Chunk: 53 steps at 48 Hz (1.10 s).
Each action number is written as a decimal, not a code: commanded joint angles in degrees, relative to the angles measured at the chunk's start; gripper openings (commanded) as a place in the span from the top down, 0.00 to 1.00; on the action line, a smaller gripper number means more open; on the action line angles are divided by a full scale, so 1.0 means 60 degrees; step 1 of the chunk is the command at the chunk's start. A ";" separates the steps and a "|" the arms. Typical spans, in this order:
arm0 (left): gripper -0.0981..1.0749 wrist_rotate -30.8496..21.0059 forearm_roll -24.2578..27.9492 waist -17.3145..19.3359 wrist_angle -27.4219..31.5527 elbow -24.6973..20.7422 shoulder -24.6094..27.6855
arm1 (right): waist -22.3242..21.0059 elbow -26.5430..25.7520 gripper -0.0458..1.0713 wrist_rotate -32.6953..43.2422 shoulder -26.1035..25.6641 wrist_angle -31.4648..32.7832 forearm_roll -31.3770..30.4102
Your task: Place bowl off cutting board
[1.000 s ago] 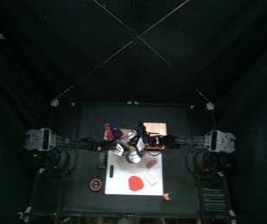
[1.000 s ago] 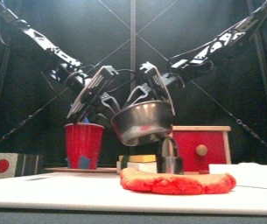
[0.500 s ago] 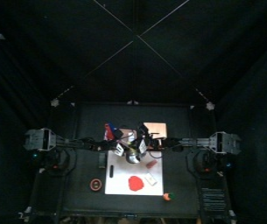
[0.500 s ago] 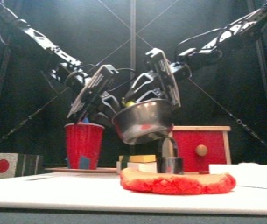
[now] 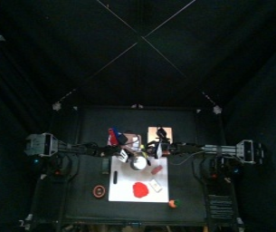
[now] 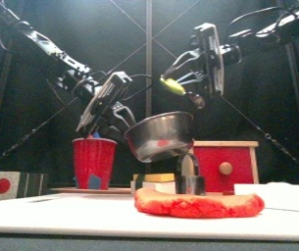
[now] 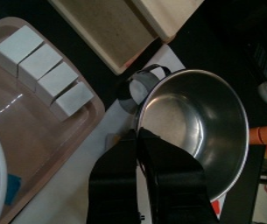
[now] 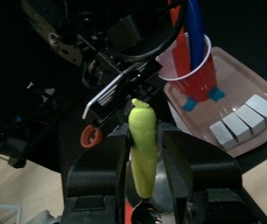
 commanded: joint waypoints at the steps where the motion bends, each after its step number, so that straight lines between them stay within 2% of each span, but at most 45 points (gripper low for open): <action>1: 0.65 0.0015 0.0205 0.0000 -0.0015 -0.0146 -0.0190 | -0.0073 0.0542 0.47 0.0015 -0.0806 -0.0029 0.0044; 15: 0.65 0.0015 0.0542 -0.0073 0.0059 -0.0146 -0.0278 | -0.0029 0.2183 0.47 0.0117 -0.2578 0.0190 0.0659; 20: 0.65 0.0000 0.0615 -0.0088 0.0073 -0.0117 -0.0352 | 0.0190 0.2915 0.47 0.0132 -0.3149 0.0820 0.1582; 27: 0.65 0.0000 0.0615 -0.0088 0.0073 -0.0117 -0.0366 | 0.1040 0.3501 0.47 0.0044 -0.3633 0.2285 0.3252; 40: 0.65 0.0015 0.0630 -0.0073 0.0073 -0.0117 -0.0366 | 0.2725 0.3398 0.47 0.0117 -0.3765 0.5098 0.5156; 46: 0.65 0.0015 0.0659 -0.0059 0.0073 -0.0117 -0.0366 | 0.2842 0.3325 0.47 0.0117 -0.3501 0.5771 0.5684; 53: 0.65 0.0015 0.0732 -0.0015 0.0073 -0.0117 -0.0366 | 0.2813 0.3296 0.47 0.0117 -0.2783 0.5669 0.5669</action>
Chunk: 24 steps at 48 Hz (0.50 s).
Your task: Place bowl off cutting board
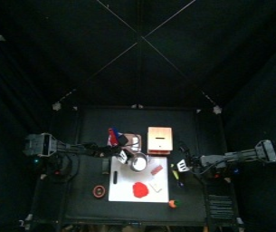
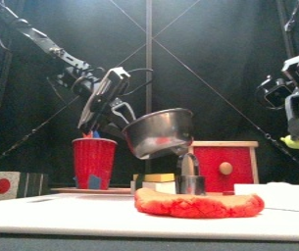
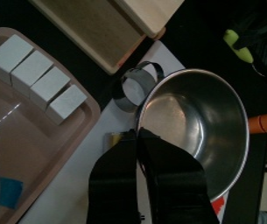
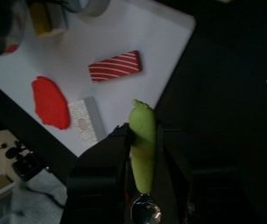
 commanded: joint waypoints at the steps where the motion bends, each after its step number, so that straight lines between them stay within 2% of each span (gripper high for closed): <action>1: 0.65 0.0015 0.0059 0.0029 -0.0029 -0.0117 -0.0220 | -0.0015 -0.0337 0.47 0.0000 0.0542 -0.0103 0.0000; 12: 0.65 0.0015 0.0088 0.0044 -0.0029 -0.0117 -0.0220 | -0.0337 -0.0542 0.42 0.0000 0.1699 -0.0396 -0.0439; 24: 0.65 0.0015 0.0103 0.0015 -0.0015 -0.0088 -0.0220 | -0.0498 -0.0688 0.26 0.0000 0.2065 -0.0410 -0.0835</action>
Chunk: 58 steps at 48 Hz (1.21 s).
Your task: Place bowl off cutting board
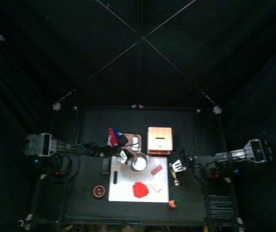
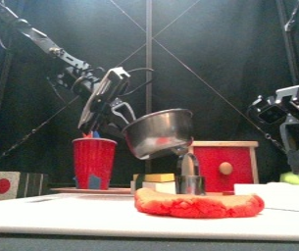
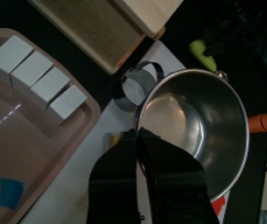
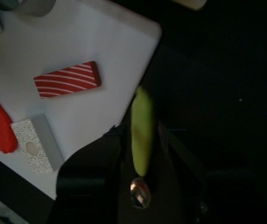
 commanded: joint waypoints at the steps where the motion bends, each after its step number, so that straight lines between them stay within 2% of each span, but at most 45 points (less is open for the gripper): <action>1: 0.65 0.0015 0.0044 0.0000 -0.0015 -0.0073 -0.0220 | -0.0029 -0.0542 0.24 0.0000 -0.0029 -0.0059 -0.0088; 8: 0.65 0.0015 0.0059 -0.0015 0.0088 -0.0029 -0.0220 | -0.0029 -0.0674 0.18 -0.0015 -0.0088 -0.0029 -0.0190; 28: 0.65 0.0015 0.0571 -0.0132 0.0820 0.0161 -0.0469 | 0.0146 -0.1392 0.18 -0.0117 -0.0234 -0.0117 -0.1714; 36: 0.65 0.0015 0.0806 -0.0293 0.0967 0.0454 -0.0630 | 0.0249 -0.1758 0.18 -0.0059 -0.0205 -0.0981 -0.2388; 41: 0.65 0.0000 0.1025 -0.0454 0.1538 0.0703 -0.0820 | 0.0249 -0.1860 0.18 -0.0015 -0.0103 -0.1509 -0.2578; 58: 0.64 0.0000 0.1216 -0.0630 0.2754 0.1304 -0.1816 | 0.0176 -0.1875 0.18 -0.0015 0.0308 -0.1846 -0.2710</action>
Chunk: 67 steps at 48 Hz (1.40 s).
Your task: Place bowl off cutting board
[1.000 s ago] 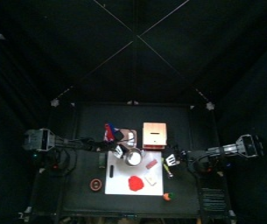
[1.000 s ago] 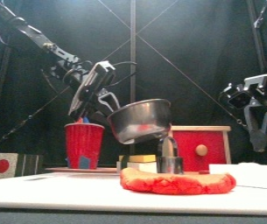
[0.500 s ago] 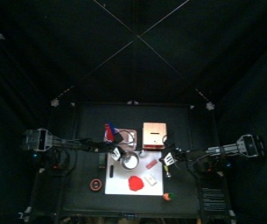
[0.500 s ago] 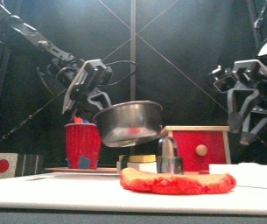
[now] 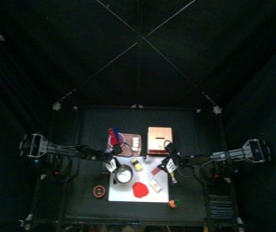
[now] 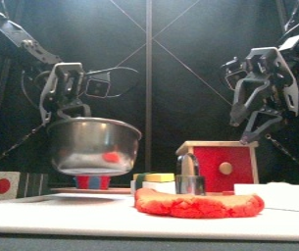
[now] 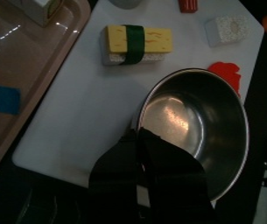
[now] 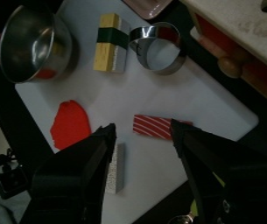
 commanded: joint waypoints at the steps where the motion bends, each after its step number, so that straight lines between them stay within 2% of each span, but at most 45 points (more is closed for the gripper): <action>1: 0.64 0.0015 0.0117 -0.0059 0.0308 0.0029 -0.0586 | -0.0015 -0.0557 0.18 0.0015 0.0029 -0.0059 -0.0015; 7: 0.65 -0.0029 0.0249 -0.0015 0.0806 0.0454 -0.1362 | -0.0029 -0.0557 0.18 0.0015 0.0088 -0.0088 -0.0015; 19: 0.65 -0.0044 0.0293 0.0073 0.0967 0.1318 -0.3135 | -0.0044 -0.0557 0.18 0.0000 0.0234 -0.0117 -0.0029; 28: 0.65 -0.0044 0.0366 0.0513 0.1201 0.2021 -0.3970 | -0.0044 -0.0586 0.18 0.0015 0.0439 -0.0220 -0.0015; 36: 0.65 -0.0044 0.0483 0.1333 0.1450 0.2490 -0.4644 | -0.0044 -0.0630 0.18 0.0015 0.0601 -0.0322 0.0000; 40: 0.65 -0.0059 0.0659 0.1963 0.1567 0.2725 -0.5112 | -0.0044 -0.0630 0.18 0.0015 0.0659 -0.0337 0.0000; 53: 0.65 -0.0044 0.0820 0.4702 0.1670 0.3428 -0.6533 | -0.0073 -0.0645 0.18 0.0015 0.0762 -0.0337 -0.0015; 60: 0.65 -0.0044 0.1230 0.5859 0.2036 0.3604 -0.6680 | -0.0088 -0.0645 0.18 0.0015 0.0806 -0.0337 -0.0015; 67: 0.65 -0.0029 0.1772 0.6548 0.2520 0.3633 -0.6621 | -0.0088 -0.0674 0.18 0.0015 0.0835 -0.0352 -0.0015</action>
